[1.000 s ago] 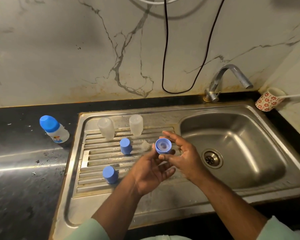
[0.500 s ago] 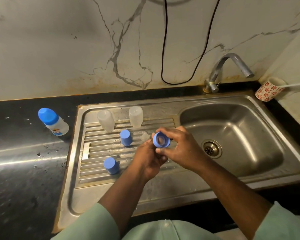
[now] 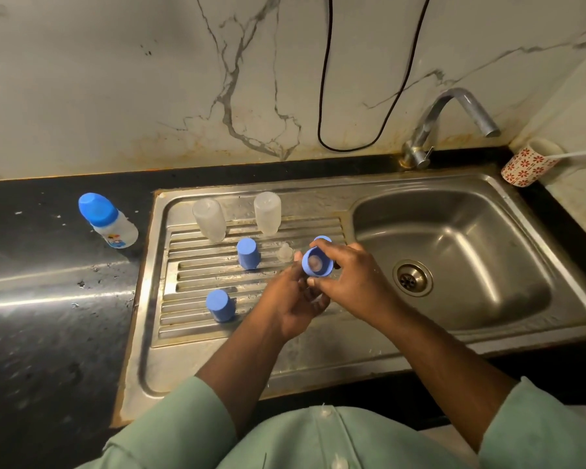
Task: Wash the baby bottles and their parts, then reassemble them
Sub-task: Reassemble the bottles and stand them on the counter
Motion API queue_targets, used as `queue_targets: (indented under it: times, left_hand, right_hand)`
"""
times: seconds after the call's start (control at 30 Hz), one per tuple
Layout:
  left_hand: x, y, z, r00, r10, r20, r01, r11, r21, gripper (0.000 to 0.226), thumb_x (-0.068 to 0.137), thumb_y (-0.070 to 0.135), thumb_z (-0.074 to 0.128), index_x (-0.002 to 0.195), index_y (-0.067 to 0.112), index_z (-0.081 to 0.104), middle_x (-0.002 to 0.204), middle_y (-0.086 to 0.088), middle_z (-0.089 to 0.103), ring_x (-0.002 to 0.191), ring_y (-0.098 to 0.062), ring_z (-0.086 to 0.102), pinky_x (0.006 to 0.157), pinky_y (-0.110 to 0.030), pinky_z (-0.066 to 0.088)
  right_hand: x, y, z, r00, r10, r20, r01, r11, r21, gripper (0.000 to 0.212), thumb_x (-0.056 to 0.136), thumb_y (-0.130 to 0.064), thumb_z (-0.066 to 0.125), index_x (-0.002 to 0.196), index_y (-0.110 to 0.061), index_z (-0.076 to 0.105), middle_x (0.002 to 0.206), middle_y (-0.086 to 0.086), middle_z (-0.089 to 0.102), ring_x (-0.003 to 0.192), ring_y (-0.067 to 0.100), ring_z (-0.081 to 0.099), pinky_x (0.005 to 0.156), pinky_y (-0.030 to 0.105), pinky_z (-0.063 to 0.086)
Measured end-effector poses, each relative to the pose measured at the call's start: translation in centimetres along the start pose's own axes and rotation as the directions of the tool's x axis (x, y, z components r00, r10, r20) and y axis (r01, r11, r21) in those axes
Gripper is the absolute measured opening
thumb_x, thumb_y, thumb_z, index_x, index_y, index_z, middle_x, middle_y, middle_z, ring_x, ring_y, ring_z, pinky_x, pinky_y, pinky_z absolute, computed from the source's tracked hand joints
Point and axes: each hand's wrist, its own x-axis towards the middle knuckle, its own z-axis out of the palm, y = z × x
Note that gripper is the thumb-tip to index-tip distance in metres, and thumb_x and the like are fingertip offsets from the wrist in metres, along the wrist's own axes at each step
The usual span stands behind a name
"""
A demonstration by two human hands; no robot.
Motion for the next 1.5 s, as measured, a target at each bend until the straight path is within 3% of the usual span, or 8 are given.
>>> queue_targets:
  times: [0.4,0.53,0.7,0.9,1.03,1.17,1.4,1.5]
  left_hand:
    - [-0.1,-0.2,-0.6,0.902,0.428,-0.061,-0.406,0.886,0.222,0.007,0.091,0.004,0.068,0.098,0.005,0.071,0.087,-0.011,0.075,0.079,-0.023,0.073,0.071,-0.033,0.06]
    - [-0.4,-0.6,-0.6,0.677,0.721,0.15,-0.573,0.387,0.723,0.02,0.087,0.01,0.076,0.077,0.027,0.07,0.078,-0.003,0.074,0.077,-0.023,0.072,0.073,-0.043,0.061]
    - [-0.8,0.7,-2.0,0.754,0.645,0.125,-0.532,0.489,0.691,0.013,0.089,0.02,0.076,0.1,0.015,0.073,0.077,-0.004,0.075,0.071,-0.014,0.072,0.071,-0.035,0.06]
    - [0.2,5.6,-3.1,0.711,0.69,0.136,-0.376,0.209,0.903,0.017,0.094,0.019,0.07,0.11,0.015,0.073,0.099,-0.004,0.075,0.091,-0.023,0.07,0.087,-0.038,0.057]
    - [1.9,8.8,-1.6,0.6,0.699,0.388,-0.171,-0.362,0.916,0.04,0.096,0.026,0.066,0.135,0.02,0.061,0.139,-0.007,0.056,0.123,-0.028,0.052,0.099,-0.04,0.048]
    - [5.3,12.0,0.0,0.675,0.637,0.372,0.079,-0.564,0.822,0.077,0.089,0.037,0.073,0.154,0.033,0.031,0.158,-0.014,0.024,0.134,-0.038,0.038,0.101,-0.045,0.044]
    - [8.1,13.9,0.5,0.836,0.477,0.272,-0.038,-0.444,0.895,0.065,0.086,0.013,0.076,0.144,0.022,0.048,0.142,-0.015,0.048,0.122,-0.035,0.054,0.095,-0.043,0.053]
    - [6.3,15.3,2.2,0.792,0.587,0.167,-0.414,0.316,0.854,0.054,0.072,0.023,0.089,0.115,0.013,0.058,0.114,-0.016,0.063,0.078,-0.027,0.068,0.064,-0.035,0.057]
  right_hand:
    - [0.2,0.7,0.2,0.994,-0.096,0.057,0.105,0.98,-0.17,0.037,0.075,-0.02,0.078,0.108,-0.02,0.061,0.101,0.003,0.064,0.09,0.02,0.059,0.072,0.026,0.044]
    - [0.4,1.2,0.0,0.92,0.273,0.28,-0.351,0.892,0.283,0.028,0.07,-0.016,0.08,0.086,-0.021,0.057,0.071,-0.006,0.064,0.066,0.014,0.058,0.061,0.026,0.048]
    - [0.9,3.5,-2.0,0.652,0.271,0.708,-0.736,0.451,0.506,0.034,0.074,-0.014,0.077,0.103,-0.008,0.061,0.084,0.012,0.07,0.069,0.019,0.065,0.066,0.03,0.056]
    - [1.5,3.6,-0.6,0.981,0.088,-0.175,-0.055,0.981,0.188,0.038,0.084,-0.026,0.072,0.119,-0.027,0.058,0.106,-0.012,0.062,0.092,-0.003,0.059,0.072,0.006,0.046]
    - [1.8,3.2,1.9,0.971,0.203,0.129,-0.189,0.976,-0.111,0.016,0.089,-0.025,0.065,0.101,-0.015,0.061,0.101,0.003,0.064,0.093,0.02,0.062,0.076,0.029,0.053]
    - [2.7,3.0,2.3,0.994,0.052,-0.092,-0.049,0.998,0.037,0.029,0.081,-0.015,0.074,0.102,-0.022,0.055,0.099,-0.006,0.059,0.088,0.012,0.055,0.069,0.016,0.044]
    - [2.7,3.8,0.4,0.995,0.1,-0.018,-0.098,0.989,0.107,0.045,0.068,-0.02,0.085,0.092,-0.027,0.048,0.098,-0.004,0.062,0.085,0.01,0.06,0.063,0.013,0.047]
    - [2.7,4.4,-1.1,0.97,0.15,-0.19,-0.097,0.96,0.264,0.05,0.064,-0.016,0.087,0.09,-0.035,0.049,0.089,-0.011,0.061,0.077,0.003,0.059,0.061,0.01,0.044]
